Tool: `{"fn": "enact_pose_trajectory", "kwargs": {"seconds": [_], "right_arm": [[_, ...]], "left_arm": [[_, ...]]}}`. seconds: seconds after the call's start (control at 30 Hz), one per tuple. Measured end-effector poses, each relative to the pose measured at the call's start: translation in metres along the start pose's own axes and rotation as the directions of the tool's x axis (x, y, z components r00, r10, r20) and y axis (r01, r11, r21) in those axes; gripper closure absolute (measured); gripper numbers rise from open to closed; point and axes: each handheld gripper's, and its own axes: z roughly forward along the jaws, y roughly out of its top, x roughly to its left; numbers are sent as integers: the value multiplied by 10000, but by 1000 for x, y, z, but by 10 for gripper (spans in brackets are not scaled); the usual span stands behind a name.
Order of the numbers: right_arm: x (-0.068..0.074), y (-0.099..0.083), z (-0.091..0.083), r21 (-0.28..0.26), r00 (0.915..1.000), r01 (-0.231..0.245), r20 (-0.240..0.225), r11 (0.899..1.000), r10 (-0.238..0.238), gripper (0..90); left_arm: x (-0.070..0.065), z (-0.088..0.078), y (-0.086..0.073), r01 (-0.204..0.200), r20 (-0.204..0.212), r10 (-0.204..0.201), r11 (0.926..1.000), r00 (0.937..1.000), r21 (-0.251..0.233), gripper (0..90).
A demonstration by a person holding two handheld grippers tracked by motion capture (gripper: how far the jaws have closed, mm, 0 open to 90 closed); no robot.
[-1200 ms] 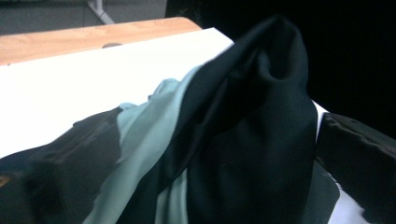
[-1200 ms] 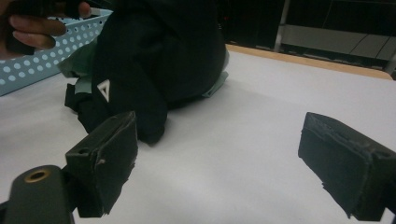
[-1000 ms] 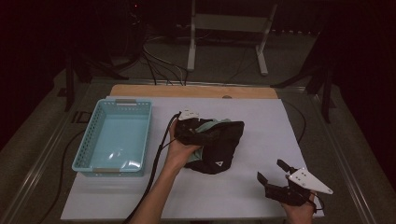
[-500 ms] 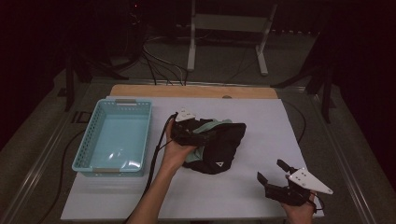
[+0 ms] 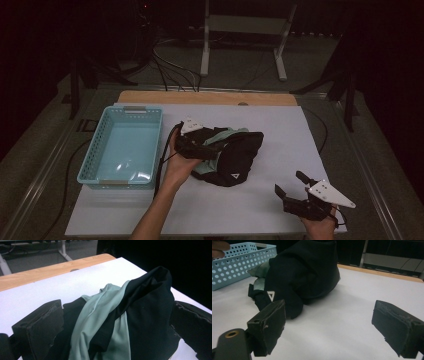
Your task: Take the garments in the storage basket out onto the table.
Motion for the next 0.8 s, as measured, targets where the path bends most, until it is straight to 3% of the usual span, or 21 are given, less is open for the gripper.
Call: {"fn": "enact_pose_trajectory", "kwargs": {"seconds": [0.4, 0.8], "right_arm": [[1, 0, 0, -1, 10000, -15, -37, 10000, 15, 118], [2, 0, 1, 11, 10000, 59, -62, 10000, -59, 118]], "left_arm": [[3, -24, -4, -298, -275, 294, 9994, 9992, -170, 0], [12, -52, -17, -343, -572, 317, 9983, 9979, -465, 0]]}}
